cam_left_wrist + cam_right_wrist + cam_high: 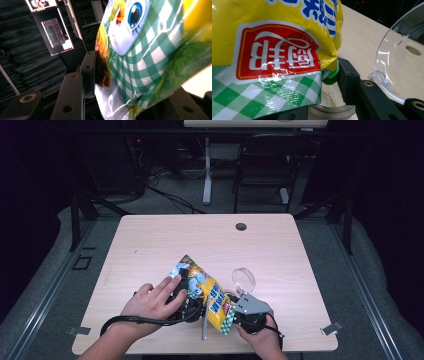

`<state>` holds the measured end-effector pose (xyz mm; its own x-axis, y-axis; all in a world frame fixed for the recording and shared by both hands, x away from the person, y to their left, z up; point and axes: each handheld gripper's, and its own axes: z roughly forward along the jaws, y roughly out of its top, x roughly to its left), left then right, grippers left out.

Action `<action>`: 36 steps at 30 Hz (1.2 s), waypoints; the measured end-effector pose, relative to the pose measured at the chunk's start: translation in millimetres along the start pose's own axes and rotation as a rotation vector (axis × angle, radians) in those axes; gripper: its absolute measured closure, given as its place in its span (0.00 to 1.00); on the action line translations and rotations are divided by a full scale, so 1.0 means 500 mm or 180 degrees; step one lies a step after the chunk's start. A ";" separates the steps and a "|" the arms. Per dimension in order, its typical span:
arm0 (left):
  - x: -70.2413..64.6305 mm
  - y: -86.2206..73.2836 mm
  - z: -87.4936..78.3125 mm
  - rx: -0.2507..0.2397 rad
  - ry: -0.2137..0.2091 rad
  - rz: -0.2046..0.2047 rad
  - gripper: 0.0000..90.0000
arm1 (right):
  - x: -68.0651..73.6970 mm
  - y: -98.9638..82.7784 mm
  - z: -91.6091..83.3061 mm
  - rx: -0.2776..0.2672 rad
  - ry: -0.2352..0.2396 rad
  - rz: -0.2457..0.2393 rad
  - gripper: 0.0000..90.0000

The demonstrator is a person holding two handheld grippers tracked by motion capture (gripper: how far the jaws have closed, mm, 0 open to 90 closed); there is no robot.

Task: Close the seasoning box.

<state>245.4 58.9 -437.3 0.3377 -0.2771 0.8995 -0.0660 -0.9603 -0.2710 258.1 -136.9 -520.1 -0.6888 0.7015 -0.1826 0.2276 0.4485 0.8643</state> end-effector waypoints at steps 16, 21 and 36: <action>0.006 0.001 0.000 0.0017 -0.0019 0.0024 0.66 | -0.004 0.002 0.002 -0.0015 0.0065 0.0085 0.79; 0.008 0.002 -0.001 0.0019 -0.0016 0.0039 0.66 | -0.005 0.002 0.002 -0.0006 0.0069 0.0091 0.79; 0.010 0.004 -0.002 0.0044 -0.0007 0.0105 0.67 | -0.003 0.002 0.009 0.0032 0.0093 0.0079 0.79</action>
<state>245.9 55.4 -433.1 0.3376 -0.3086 0.8893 -0.0643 -0.9501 -0.3052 262.4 -135.0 -521.3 -0.7027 0.6961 -0.1472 0.2518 0.4368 0.8636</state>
